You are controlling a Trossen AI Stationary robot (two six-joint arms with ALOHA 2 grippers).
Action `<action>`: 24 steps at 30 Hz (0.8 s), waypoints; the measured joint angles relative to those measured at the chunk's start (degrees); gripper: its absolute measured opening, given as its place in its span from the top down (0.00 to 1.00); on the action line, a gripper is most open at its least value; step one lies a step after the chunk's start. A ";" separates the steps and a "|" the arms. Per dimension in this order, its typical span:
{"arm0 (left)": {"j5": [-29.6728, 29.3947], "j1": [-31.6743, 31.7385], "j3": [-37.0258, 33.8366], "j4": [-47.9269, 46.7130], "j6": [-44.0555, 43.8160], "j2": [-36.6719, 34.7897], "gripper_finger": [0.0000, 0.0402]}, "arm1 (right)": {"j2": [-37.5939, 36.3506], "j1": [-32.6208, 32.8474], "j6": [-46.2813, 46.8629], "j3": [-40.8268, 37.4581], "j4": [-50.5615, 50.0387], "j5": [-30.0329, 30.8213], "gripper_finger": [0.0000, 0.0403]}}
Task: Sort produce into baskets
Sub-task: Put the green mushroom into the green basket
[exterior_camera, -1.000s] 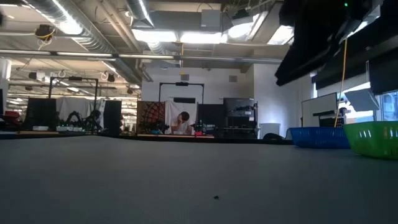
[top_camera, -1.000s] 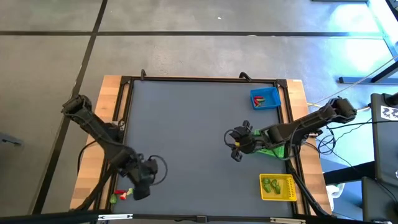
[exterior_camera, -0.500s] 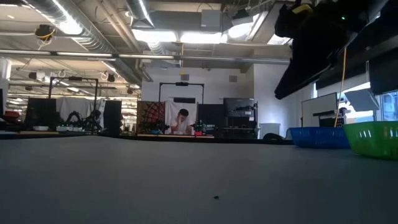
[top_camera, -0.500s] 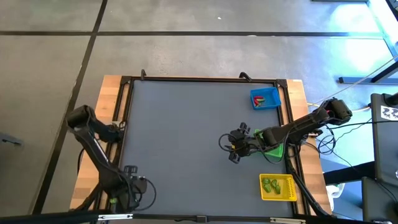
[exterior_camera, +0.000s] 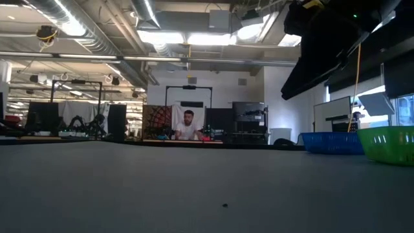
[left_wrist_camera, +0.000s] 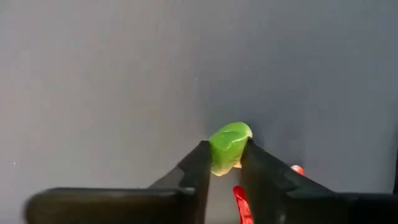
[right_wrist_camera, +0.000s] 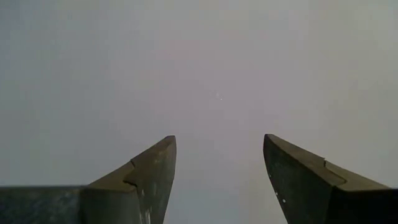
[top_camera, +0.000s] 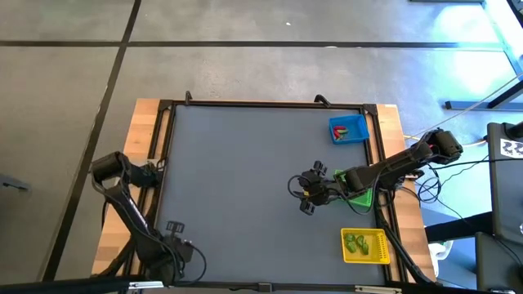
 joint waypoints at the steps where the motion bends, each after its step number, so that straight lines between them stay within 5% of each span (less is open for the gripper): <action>1: 0.09 0.22 0.00 0.01 0.39 0.00 0.84 | 0.00 0.00 0.00 0.00 0.00 0.00 0.40; 5: 0.00 1.63 0.00 -0.17 0.66 -0.80 0.97 | 0.00 0.00 0.02 0.00 -0.01 0.00 0.40; 10: -3.24 5.51 0.21 -0.68 0.76 -4.69 0.97 | 0.00 0.00 0.00 0.00 0.01 0.00 0.40; 18: -20.93 15.43 0.33 -0.19 1.76 -15.89 0.98 | 0.00 0.03 -5.86 0.00 6.28 -0.19 0.40; 24: -32.09 22.59 0.33 6.99 11.16 -20.31 0.95 | -0.02 0.04 -12.39 0.00 15.95 -2.71 0.40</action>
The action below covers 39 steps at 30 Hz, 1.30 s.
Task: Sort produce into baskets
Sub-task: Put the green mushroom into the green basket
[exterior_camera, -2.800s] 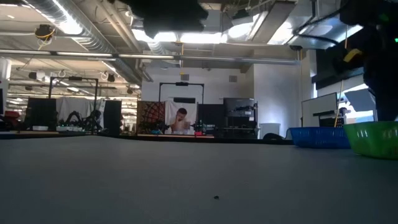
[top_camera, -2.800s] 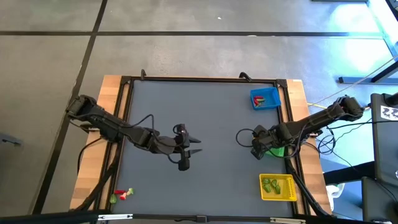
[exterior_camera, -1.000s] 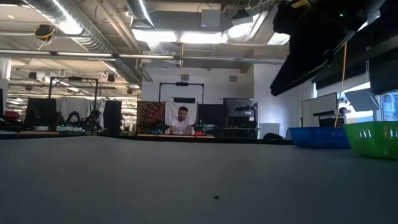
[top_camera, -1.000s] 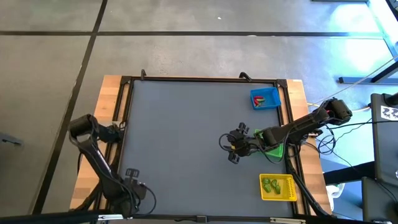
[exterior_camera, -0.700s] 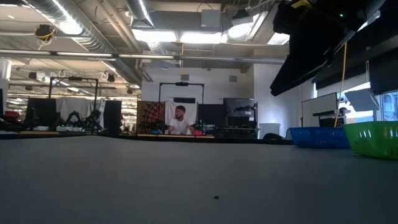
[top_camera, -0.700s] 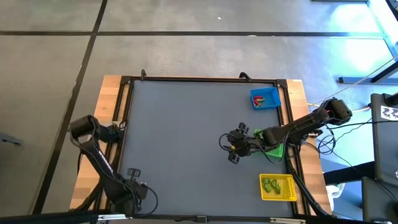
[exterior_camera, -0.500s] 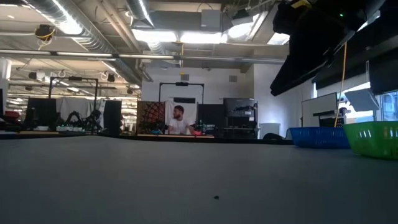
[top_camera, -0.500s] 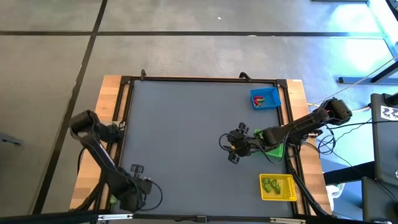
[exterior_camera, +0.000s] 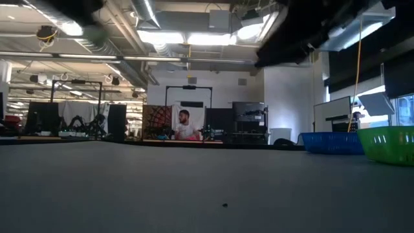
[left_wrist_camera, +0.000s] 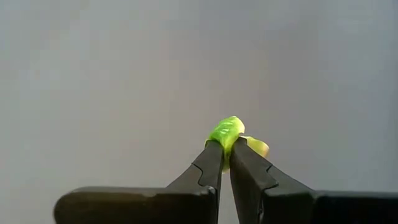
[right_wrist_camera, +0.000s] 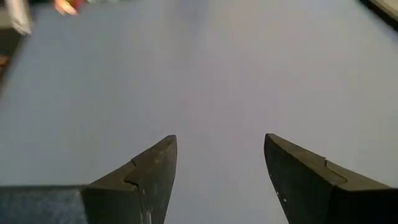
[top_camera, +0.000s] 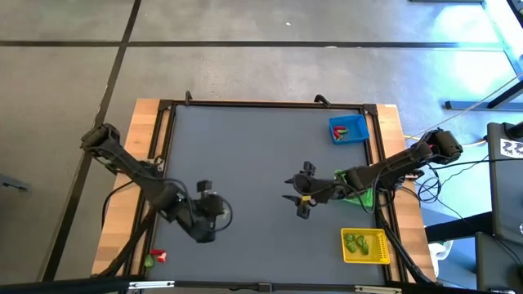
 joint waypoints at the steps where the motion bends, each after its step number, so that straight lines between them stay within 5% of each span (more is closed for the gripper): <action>1: -0.29 1.09 0.00 2.16 2.50 -0.11 0.95 | 0.00 0.00 -1.22 0.00 1.96 -0.41 0.40; 12: -0.39 11.04 -0.28 26.17 23.26 0.59 0.95 | 0.71 -0.02 -11.48 0.00 19.65 -2.17 0.40; 30: 2.04 15.28 -0.31 38.76 27.30 0.59 0.95 | 8.12 -0.35 -18.57 0.02 40.38 -7.60 0.41; 34: 1.99 15.28 -0.31 39.12 27.33 0.59 0.95 | 9.42 -0.96 -18.86 0.02 43.48 -10.46 0.50; 39: 2.32 15.21 -0.33 39.22 27.44 0.59 0.95 | 9.84 -0.99 -19.24 0.00 44.34 -10.81 0.72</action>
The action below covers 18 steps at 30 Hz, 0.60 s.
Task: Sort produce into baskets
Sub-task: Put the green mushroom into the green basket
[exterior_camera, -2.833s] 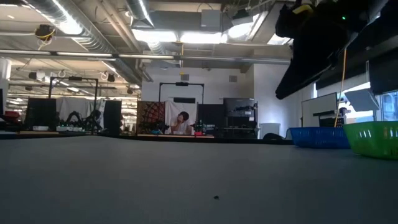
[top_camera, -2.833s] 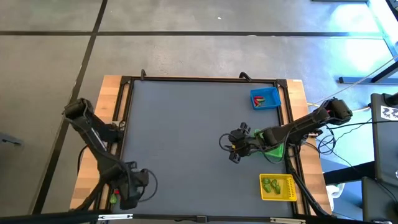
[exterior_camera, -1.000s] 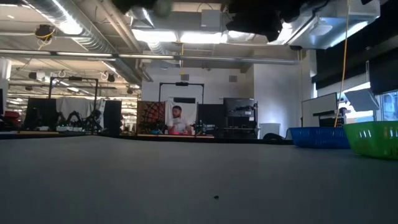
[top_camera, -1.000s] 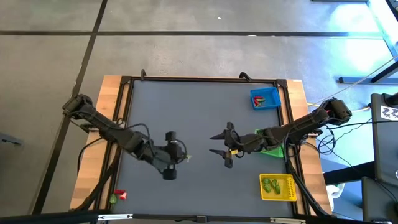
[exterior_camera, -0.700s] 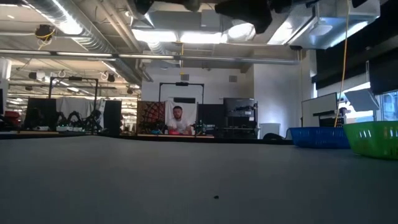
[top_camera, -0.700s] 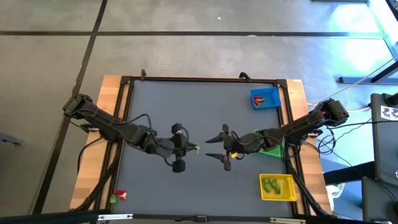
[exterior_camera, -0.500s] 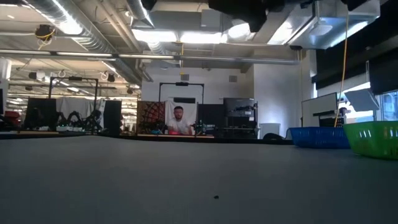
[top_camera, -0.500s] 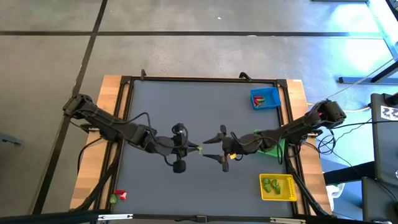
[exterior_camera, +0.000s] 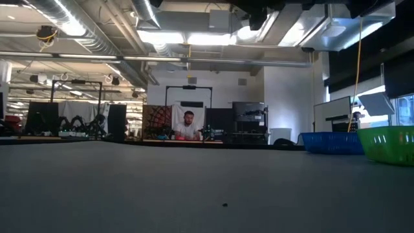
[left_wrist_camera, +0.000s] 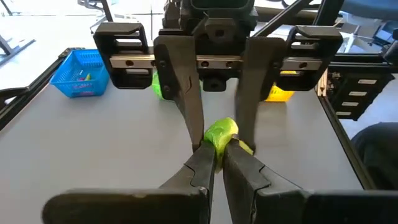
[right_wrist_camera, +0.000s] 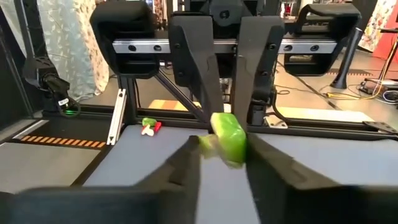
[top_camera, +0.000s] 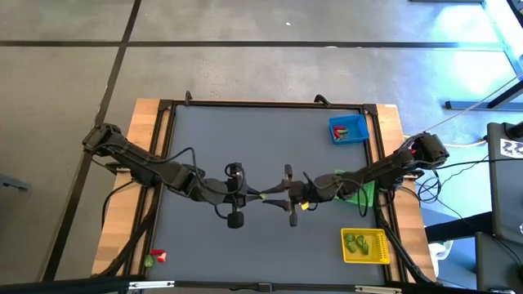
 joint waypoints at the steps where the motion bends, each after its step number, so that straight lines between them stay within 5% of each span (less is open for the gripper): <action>1: 0.06 0.00 0.00 0.00 0.00 0.00 0.95 | 0.00 -0.30 -0.02 0.00 -0.12 0.04 0.77; 6: 0.00 -0.02 -0.02 -0.12 -0.02 -0.02 0.95 | 0.00 -0.92 -1.09 -0.04 -0.43 -0.35 0.95; 10: -0.20 -0.12 -0.02 -0.20 0.03 -0.02 0.93 | 0.00 -0.89 -2.60 -0.04 -0.55 -0.43 0.98; 18: -0.50 0.33 -0.02 -2.07 -0.08 -0.36 0.68 | -3.54 -0.88 -4.48 -0.02 -8.15 1.82 0.99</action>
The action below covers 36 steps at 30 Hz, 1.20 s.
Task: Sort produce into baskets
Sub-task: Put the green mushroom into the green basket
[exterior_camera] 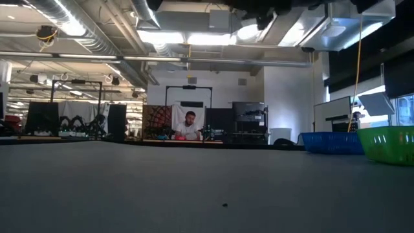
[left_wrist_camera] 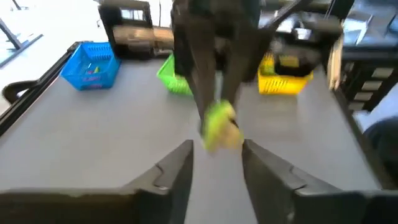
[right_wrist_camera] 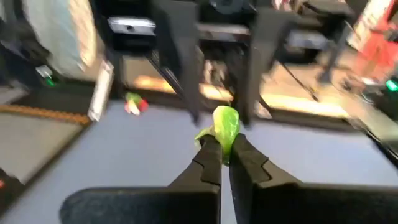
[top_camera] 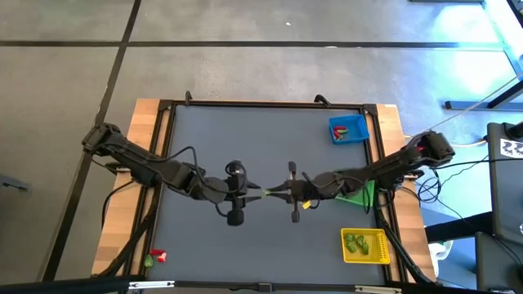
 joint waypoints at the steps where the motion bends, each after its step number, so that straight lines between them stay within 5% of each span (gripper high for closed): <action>1: 0.00 -0.04 0.00 -1.33 0.42 -0.30 0.65 | -1.25 0.00 0.15 0.02 -3.24 0.95 0.99; 6: 0.07 -0.55 0.04 -9.83 -0.86 -2.75 0.57 | -9.00 1.40 4.53 0.07 -22.38 5.14 0.97; 14: 0.04 -0.29 0.00 -21.15 -7.21 -2.50 0.58 | -22.77 3.09 26.45 0.09 -60.54 7.57 0.96; 22: -0.02 -0.29 0.02 -22.02 -7.64 -2.46 0.60 | -27.33 2.97 53.97 0.04 -92.15 1.21 0.96; 27: -0.02 -0.29 0.02 -22.06 -7.63 -2.46 0.60 | -25.77 2.97 63.65 0.02 -100.24 0.52 0.96; 36: -0.02 -0.40 0.02 -22.06 -8.16 -2.46 0.60 | -20.64 2.97 64.91 0.02 -100.44 -0.04 0.95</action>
